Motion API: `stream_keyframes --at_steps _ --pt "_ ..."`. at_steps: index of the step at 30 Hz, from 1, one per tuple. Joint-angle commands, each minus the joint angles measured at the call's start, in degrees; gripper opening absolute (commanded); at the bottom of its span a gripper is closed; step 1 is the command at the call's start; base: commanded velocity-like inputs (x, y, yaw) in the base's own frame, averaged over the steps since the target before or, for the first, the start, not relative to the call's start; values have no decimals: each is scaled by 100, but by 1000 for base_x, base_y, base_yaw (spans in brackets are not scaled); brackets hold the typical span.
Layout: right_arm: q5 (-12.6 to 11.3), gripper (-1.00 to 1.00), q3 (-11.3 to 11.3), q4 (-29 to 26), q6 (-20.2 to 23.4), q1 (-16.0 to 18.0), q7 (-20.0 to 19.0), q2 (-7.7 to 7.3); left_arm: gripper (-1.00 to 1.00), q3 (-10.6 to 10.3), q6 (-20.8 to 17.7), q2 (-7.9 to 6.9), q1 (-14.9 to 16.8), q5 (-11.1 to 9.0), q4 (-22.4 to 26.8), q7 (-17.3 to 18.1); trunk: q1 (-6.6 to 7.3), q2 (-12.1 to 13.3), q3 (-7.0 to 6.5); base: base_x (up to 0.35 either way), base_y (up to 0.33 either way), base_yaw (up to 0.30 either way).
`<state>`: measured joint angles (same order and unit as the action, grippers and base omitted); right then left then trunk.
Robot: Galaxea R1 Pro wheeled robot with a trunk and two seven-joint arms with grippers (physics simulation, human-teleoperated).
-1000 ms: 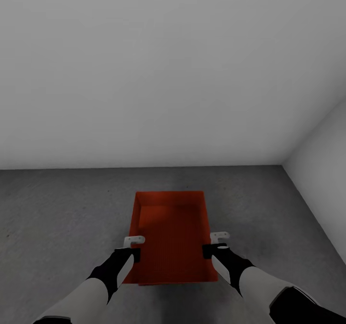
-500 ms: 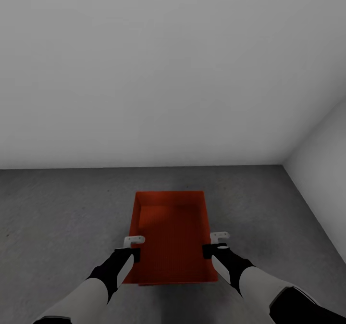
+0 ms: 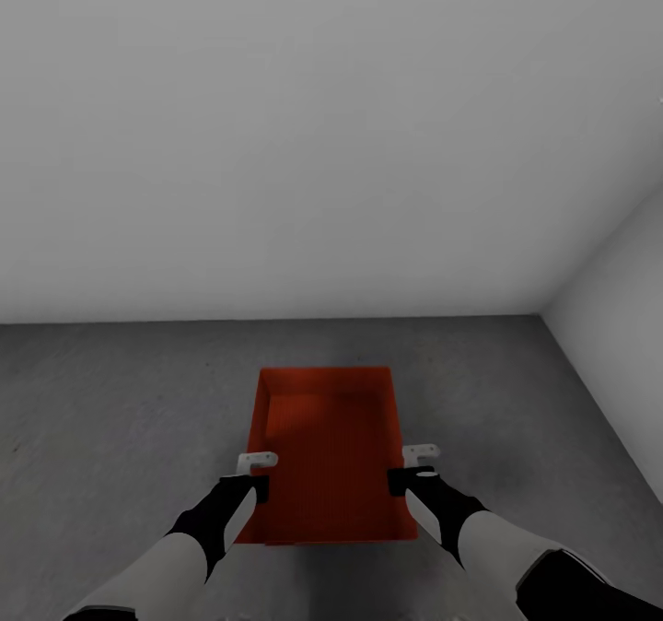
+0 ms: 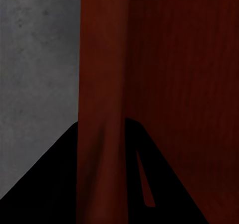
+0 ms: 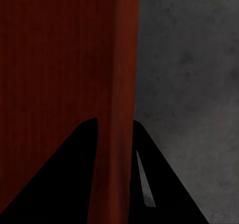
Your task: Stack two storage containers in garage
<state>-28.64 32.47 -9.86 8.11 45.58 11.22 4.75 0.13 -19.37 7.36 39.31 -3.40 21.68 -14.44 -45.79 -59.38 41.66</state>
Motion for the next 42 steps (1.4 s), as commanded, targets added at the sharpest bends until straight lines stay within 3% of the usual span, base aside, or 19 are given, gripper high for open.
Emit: stream_keyframes --at_steps 1,9,42 --pt "78 -100 5 -25 -169 4 38 -71 -100 24 -45 -178 -3 -38 -6 -46 2 -3 4 -238 0 0" --pt "78 -100 5 -25 -169 4 38 -71 -100 15 -41 -182 -3 -38 -6 -22 2 -3 4 -201 0 0" --pt "78 -100 5 -25 -169 3 38 -71 -100 -4 -40 -174 -3 -35 3 -59 2 -3 4 -3 0 0"
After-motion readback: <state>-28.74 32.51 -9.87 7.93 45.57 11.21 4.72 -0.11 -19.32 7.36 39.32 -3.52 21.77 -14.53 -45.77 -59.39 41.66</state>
